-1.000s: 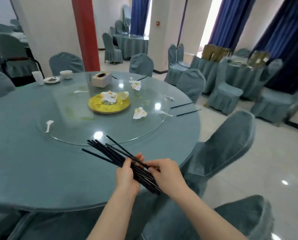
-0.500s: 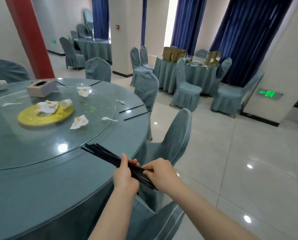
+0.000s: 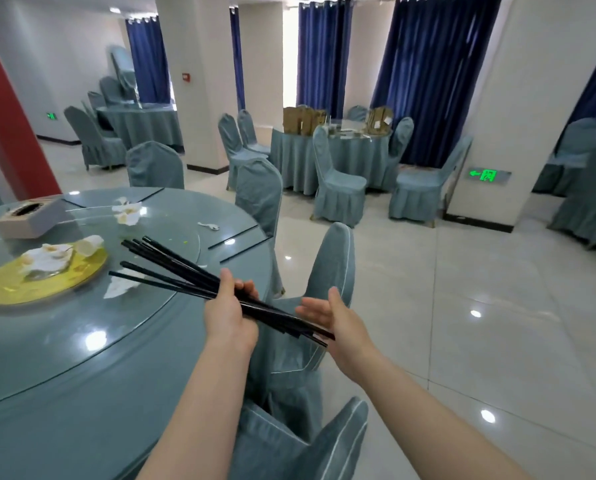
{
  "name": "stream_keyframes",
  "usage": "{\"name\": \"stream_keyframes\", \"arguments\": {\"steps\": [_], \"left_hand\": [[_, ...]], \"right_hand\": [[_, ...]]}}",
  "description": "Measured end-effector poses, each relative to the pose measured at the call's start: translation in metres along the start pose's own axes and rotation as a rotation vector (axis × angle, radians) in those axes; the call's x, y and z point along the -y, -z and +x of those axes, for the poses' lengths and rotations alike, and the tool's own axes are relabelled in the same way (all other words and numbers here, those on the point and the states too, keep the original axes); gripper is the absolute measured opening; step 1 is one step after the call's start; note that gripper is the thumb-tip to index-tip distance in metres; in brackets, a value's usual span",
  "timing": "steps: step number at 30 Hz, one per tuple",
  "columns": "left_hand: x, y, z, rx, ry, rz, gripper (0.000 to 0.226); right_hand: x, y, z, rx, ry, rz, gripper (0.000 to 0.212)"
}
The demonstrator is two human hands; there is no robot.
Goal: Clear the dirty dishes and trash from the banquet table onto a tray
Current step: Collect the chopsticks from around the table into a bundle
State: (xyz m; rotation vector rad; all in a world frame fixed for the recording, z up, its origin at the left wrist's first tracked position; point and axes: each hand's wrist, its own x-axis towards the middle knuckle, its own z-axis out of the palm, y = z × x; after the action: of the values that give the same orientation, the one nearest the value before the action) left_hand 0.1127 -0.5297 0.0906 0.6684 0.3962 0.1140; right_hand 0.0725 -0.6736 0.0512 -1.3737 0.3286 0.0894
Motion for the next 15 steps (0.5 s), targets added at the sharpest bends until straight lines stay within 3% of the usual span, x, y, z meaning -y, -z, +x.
{"name": "stream_keyframes", "arguments": {"steps": [3,8,15], "left_hand": [[0.026,-0.018,-0.003,0.056,0.012,0.064,0.033],[0.084,-0.064,-0.005,0.193,0.063,0.114,0.03],[0.193,-0.15,0.01,0.231,0.209,0.168,0.025]], "right_hand": [[0.011,0.0,0.005,-0.013,0.021,0.211,0.065],[0.035,0.038,0.03,-0.088,0.118,0.263,0.063],[0.08,0.199,0.076,-0.164,0.164,0.116,0.047]]}}
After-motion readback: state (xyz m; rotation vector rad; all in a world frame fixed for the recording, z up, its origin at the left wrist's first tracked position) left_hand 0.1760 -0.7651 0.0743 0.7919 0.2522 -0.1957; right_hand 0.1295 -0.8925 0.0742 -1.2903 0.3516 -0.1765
